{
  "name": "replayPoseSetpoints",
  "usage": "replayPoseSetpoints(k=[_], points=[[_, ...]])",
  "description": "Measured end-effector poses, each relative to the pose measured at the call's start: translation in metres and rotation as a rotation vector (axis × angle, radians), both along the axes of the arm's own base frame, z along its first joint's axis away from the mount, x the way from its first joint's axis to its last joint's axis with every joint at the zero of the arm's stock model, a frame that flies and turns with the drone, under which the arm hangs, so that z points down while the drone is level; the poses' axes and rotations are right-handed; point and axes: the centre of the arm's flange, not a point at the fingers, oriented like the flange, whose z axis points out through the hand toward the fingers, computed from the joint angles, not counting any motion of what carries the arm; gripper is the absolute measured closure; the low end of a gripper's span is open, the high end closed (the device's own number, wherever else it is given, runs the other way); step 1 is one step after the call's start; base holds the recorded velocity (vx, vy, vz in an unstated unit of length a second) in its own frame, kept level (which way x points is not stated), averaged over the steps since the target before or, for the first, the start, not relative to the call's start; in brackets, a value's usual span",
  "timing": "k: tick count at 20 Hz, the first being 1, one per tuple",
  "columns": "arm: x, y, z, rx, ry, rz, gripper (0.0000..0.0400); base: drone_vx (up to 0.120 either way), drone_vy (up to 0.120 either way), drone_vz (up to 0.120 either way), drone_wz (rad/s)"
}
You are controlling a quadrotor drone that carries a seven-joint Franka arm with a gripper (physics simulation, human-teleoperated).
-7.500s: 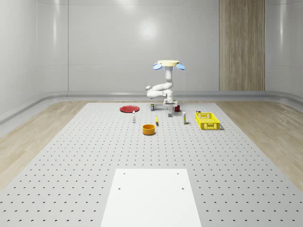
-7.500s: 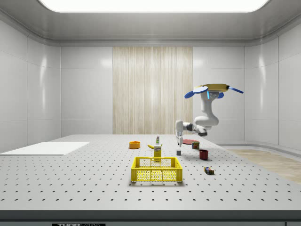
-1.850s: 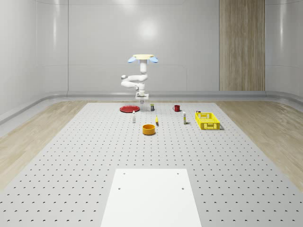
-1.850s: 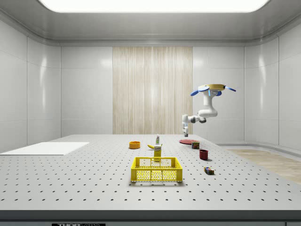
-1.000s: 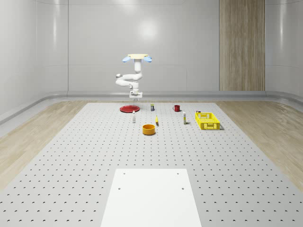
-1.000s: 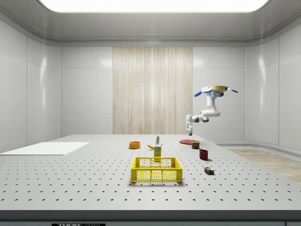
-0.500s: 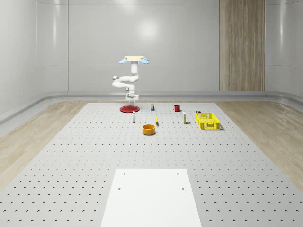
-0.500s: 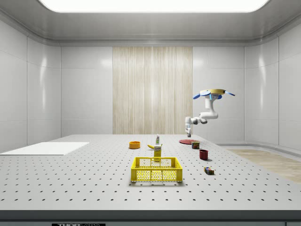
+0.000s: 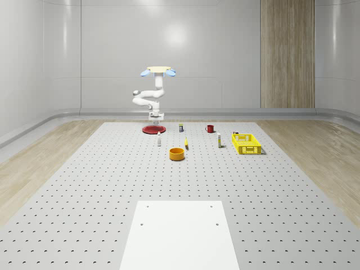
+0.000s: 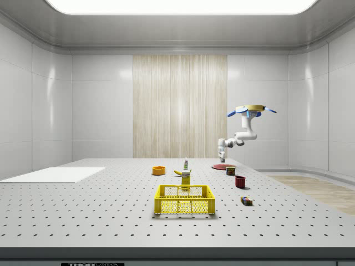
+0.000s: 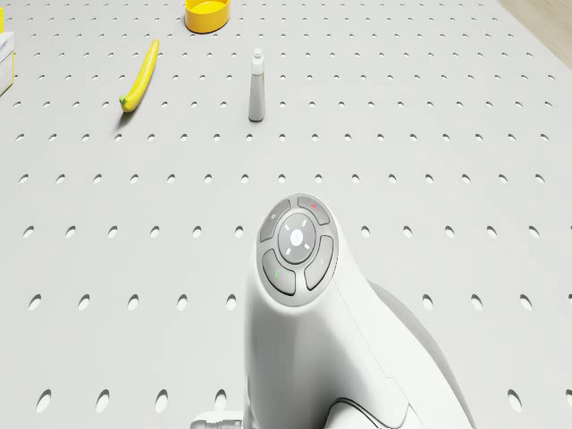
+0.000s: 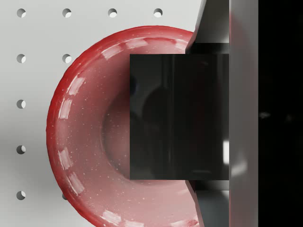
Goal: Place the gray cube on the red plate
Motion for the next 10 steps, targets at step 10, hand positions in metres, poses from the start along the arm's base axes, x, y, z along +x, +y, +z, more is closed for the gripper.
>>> replayPoseSetpoints(k=[10], points=[[0.000, 0.016, 0.022, 0.000, 0.000, 0.000, 0.0150, 0.000, 0.000, 0.000, 0.000]])
